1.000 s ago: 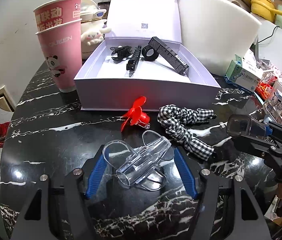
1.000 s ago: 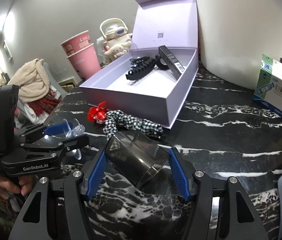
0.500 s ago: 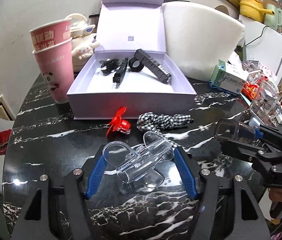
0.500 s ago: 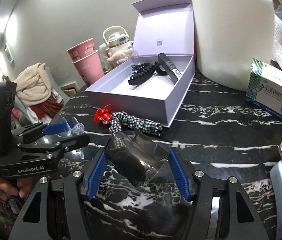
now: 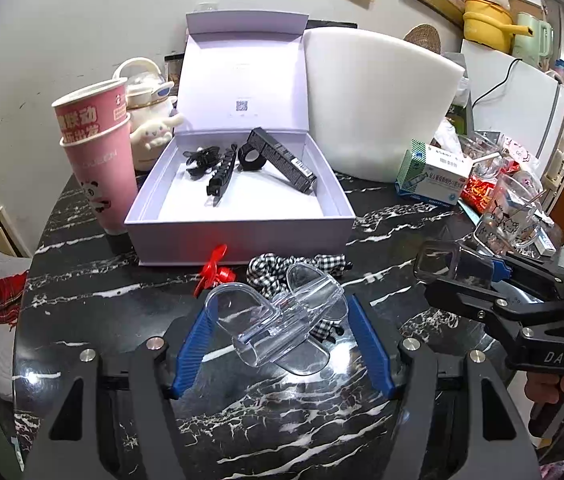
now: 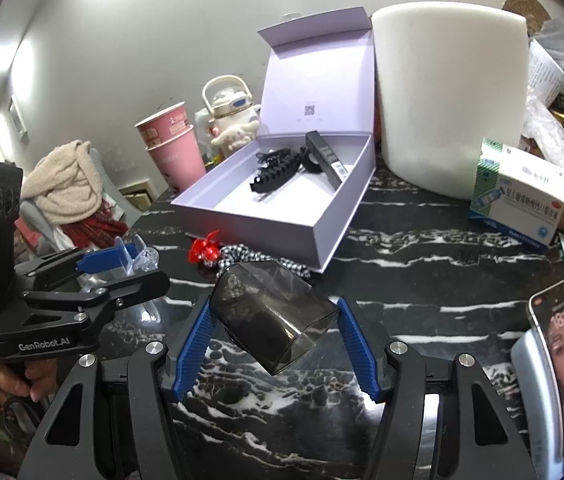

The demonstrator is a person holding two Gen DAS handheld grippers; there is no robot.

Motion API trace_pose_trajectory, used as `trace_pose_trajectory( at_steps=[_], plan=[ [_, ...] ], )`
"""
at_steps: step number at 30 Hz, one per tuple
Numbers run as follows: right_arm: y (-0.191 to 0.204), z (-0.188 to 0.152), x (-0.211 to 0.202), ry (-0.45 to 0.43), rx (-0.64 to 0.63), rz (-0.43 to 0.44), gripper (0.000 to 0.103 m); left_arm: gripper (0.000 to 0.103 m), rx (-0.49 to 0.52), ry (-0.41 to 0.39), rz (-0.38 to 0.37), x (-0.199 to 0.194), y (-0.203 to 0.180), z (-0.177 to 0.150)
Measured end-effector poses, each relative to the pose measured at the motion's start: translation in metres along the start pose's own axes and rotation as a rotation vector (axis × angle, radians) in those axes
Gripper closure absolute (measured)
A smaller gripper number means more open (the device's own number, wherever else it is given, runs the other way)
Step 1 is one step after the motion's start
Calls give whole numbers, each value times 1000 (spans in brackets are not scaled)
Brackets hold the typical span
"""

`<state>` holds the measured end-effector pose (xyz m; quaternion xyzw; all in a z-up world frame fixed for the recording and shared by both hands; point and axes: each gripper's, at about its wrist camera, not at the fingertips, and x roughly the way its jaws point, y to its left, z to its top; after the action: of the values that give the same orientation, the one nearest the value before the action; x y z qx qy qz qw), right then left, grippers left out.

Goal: Organize rigid objects
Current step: 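Lift and carry the clear clip and grey case with both tools toward the lavender box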

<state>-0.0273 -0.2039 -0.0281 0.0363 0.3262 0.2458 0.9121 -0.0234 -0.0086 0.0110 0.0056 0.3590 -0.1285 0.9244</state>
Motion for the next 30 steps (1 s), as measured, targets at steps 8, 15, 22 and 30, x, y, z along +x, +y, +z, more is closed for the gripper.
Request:
trace_pose_trajectory(
  at_steps=[8,15,22,30],
  plan=[
    [-1,15,-2,-9,-24,-5,41,36,-5,-35,-2,-4,-1,18],
    [-3,37,-2,-47,-54,-22,41,36,9,-65,-2,-2,-1,43],
    [-11,61,4,-83,-81,-45,41,36,37,-99,4,5,0,73],
    [-16,87,11,-99,-112,-64,41,36,69,-123,20,16,3,105]
  ],
)
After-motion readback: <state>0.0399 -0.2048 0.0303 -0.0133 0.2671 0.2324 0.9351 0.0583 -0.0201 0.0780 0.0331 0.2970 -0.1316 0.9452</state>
